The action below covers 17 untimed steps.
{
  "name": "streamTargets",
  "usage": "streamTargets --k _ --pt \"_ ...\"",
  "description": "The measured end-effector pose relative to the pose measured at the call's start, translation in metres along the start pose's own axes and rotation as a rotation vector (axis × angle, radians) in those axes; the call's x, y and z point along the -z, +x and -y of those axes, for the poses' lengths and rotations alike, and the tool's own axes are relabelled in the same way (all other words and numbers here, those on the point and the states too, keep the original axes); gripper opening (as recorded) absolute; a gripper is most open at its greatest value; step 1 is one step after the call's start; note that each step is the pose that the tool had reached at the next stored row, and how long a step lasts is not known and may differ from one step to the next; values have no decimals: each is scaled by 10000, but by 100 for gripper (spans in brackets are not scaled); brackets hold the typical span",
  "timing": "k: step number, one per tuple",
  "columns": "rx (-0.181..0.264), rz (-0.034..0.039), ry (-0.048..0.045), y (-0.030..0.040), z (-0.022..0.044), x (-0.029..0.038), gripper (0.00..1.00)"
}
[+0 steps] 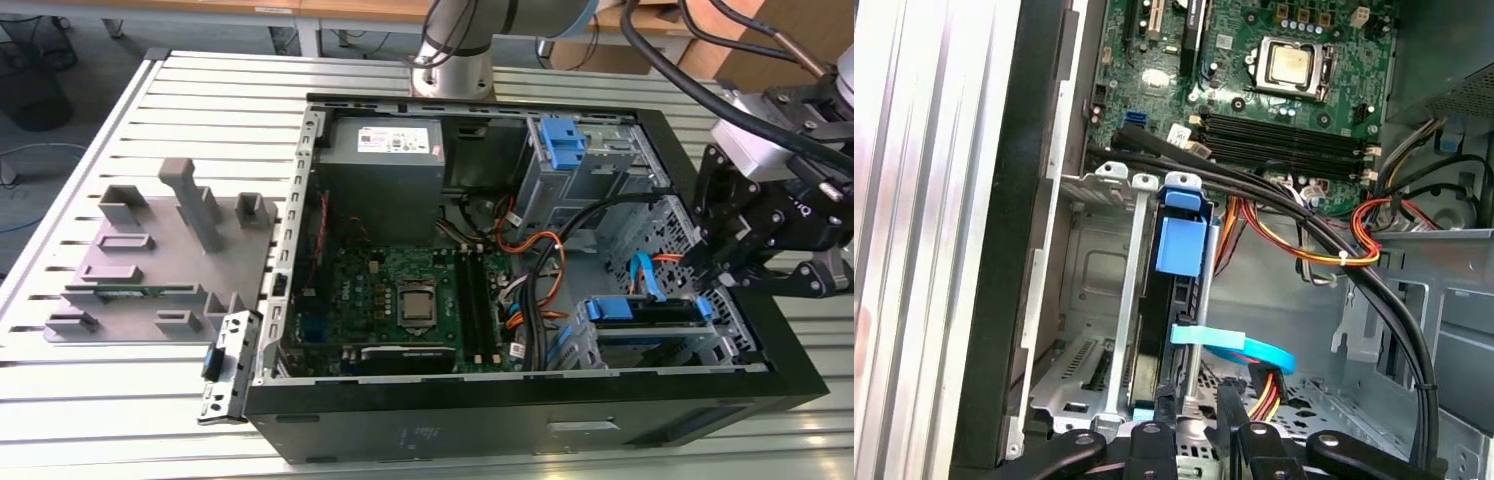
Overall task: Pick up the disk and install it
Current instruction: 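Insert the second disk wire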
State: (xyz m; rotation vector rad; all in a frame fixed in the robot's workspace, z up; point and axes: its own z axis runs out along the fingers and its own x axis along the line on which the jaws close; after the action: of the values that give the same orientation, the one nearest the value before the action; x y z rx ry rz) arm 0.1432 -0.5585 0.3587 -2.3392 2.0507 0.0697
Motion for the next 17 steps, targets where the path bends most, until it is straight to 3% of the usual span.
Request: streamTargets --k 10,17 --pt "396 5 -20 -36 29 -16 31" --pt "616 3 -32 -105 39 -35 31"
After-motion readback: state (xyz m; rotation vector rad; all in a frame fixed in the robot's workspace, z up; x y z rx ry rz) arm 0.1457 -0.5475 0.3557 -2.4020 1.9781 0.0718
